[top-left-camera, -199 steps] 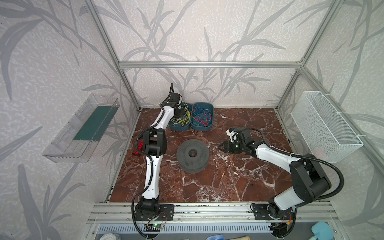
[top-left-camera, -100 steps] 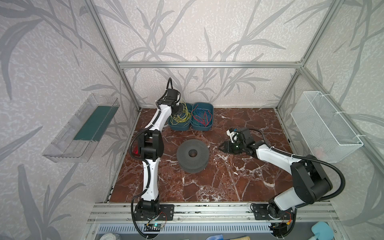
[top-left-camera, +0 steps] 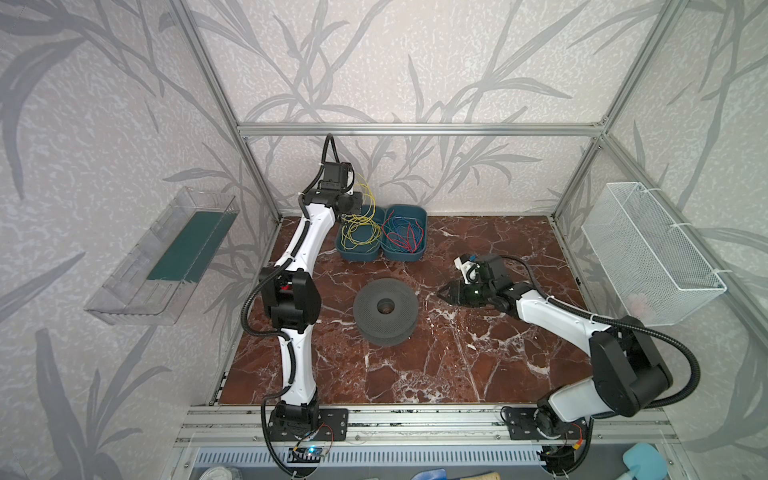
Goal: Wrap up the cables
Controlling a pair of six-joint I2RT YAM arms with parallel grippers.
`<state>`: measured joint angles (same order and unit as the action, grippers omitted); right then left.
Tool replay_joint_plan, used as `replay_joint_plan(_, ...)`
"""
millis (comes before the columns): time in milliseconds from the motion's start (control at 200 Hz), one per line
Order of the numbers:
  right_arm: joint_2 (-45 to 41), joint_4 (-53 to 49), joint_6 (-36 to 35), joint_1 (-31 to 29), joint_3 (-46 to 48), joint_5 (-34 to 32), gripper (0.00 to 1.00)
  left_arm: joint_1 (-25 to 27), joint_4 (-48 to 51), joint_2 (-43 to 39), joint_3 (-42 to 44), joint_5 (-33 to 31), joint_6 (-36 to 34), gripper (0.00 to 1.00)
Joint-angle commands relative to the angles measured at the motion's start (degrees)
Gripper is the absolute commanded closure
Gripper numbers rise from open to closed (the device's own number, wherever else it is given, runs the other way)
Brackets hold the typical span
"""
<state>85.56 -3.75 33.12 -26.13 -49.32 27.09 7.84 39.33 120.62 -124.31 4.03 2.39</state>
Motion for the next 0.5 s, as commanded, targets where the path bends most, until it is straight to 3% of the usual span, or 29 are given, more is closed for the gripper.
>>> replay_joint_plan(0, -2.5, -1.3, -0.6, 0.2, -1.4, 0.9, 0.50, 0.3, 0.6, -7.1, 0.0, 2.6, 0.7, 1.00)
replay_joint_plan(200, -4.9, -3.8, -1.5, 0.3, -4.6, 1.0, 0.50, 0.3, -3.3, -15.9, 7.4, 8.8, 1.7, 1.00)
replay_joint_plan(390, -8.5, -7.0, -3.3, 0.4, -8.9, -0.8, 0.49, 0.4, -7.9, -23.3, 17.0, 24.1, -1.8, 1.00)
replay_joint_plan(500, -11.5, -6.4, -3.3, 1.2, -9.6, -2.9, 0.49, 1.0, -16.5, -29.4, 27.2, 29.8, -2.2, 1.00)
